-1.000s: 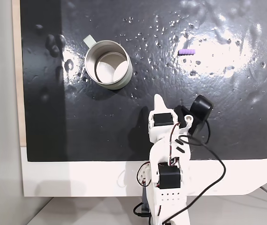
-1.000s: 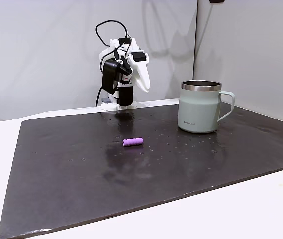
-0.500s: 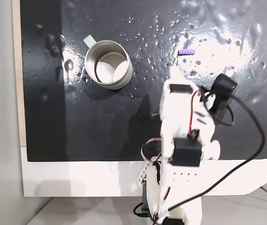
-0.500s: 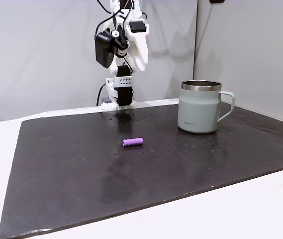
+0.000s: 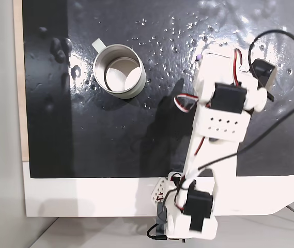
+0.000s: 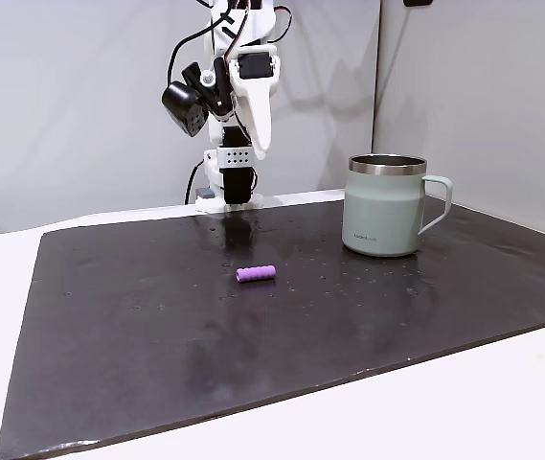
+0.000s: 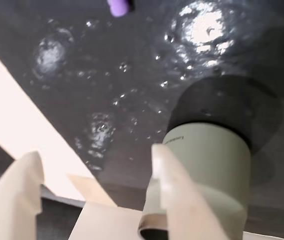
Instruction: Grasp a pengrip and put it in the cup.
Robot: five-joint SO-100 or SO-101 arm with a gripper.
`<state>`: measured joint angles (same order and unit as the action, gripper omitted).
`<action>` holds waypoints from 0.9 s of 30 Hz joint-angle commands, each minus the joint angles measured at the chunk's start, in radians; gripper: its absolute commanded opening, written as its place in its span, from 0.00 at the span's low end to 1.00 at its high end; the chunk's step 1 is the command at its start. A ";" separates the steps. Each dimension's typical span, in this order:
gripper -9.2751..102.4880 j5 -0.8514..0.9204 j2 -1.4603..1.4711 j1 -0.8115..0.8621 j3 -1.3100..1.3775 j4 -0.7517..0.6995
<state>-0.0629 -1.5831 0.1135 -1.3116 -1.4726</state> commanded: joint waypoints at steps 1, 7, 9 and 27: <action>0.29 0.020 0.077 0.025 0.092 -0.017; 0.29 0.043 0.229 0.061 0.229 -0.029; 0.29 0.048 0.282 0.074 0.279 -0.037; 0.29 0.140 0.709 0.094 0.598 -0.035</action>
<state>0.0598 -0.8820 0.1994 -0.7885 -1.5002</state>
